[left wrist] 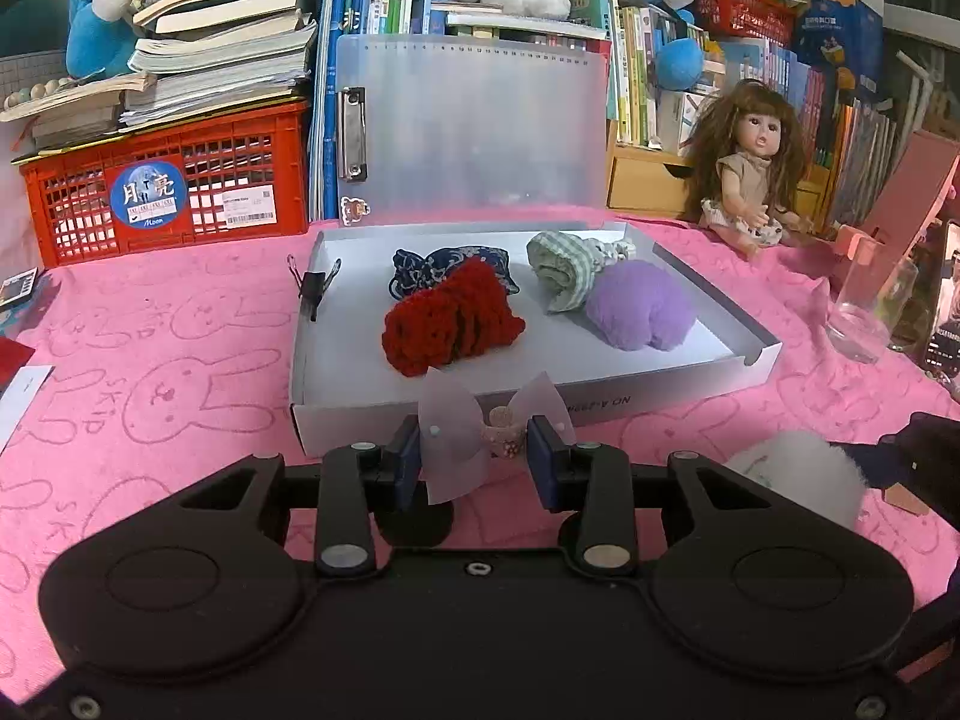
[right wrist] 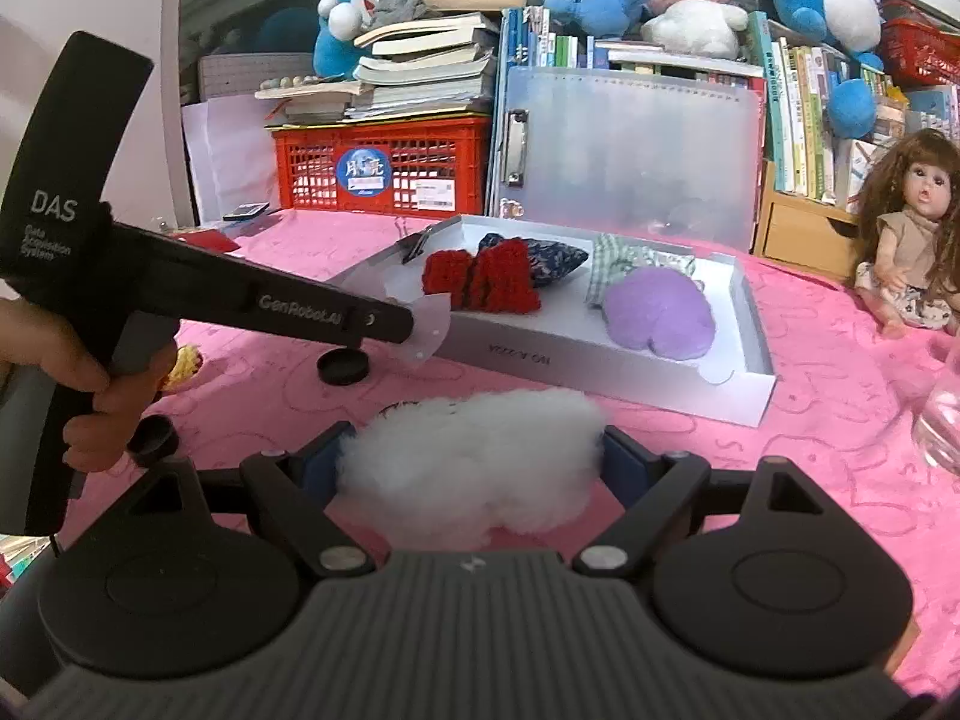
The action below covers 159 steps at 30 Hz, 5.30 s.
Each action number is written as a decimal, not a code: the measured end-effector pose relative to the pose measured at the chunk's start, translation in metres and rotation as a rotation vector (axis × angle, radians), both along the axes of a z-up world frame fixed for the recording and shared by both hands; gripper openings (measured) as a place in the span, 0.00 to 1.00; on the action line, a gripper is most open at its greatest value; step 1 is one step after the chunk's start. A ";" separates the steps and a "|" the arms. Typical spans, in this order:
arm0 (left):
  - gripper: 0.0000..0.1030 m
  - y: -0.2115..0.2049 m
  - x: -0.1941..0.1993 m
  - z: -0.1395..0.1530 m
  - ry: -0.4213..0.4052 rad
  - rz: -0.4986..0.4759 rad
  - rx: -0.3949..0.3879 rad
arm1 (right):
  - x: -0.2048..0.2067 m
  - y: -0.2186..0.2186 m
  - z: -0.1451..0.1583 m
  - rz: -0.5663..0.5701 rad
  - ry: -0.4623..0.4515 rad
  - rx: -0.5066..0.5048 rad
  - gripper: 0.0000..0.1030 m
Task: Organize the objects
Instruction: 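Carry pink bow toward box with left tool while right carries white plush toward box, then lower bow onto red knitted piece and open left tool while right releases white plush in box, then move left tool toward a black round cap while right tool approaches another black cap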
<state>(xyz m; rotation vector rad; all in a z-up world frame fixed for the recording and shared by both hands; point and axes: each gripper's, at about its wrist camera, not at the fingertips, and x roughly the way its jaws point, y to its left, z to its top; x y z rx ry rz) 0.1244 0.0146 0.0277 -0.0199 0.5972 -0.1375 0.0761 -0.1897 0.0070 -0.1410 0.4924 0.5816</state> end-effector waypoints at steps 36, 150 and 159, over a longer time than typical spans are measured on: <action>0.34 0.009 0.027 0.016 -0.004 0.039 -0.042 | 0.072 -0.044 0.026 -0.280 0.052 0.117 0.83; 0.79 0.026 0.001 0.033 -0.050 0.001 -0.059 | 0.078 -0.019 0.043 -0.244 0.027 0.064 0.90; 0.79 0.027 -0.063 0.017 -0.086 0.003 -0.051 | 0.019 -0.014 0.029 -0.208 -0.044 0.026 0.91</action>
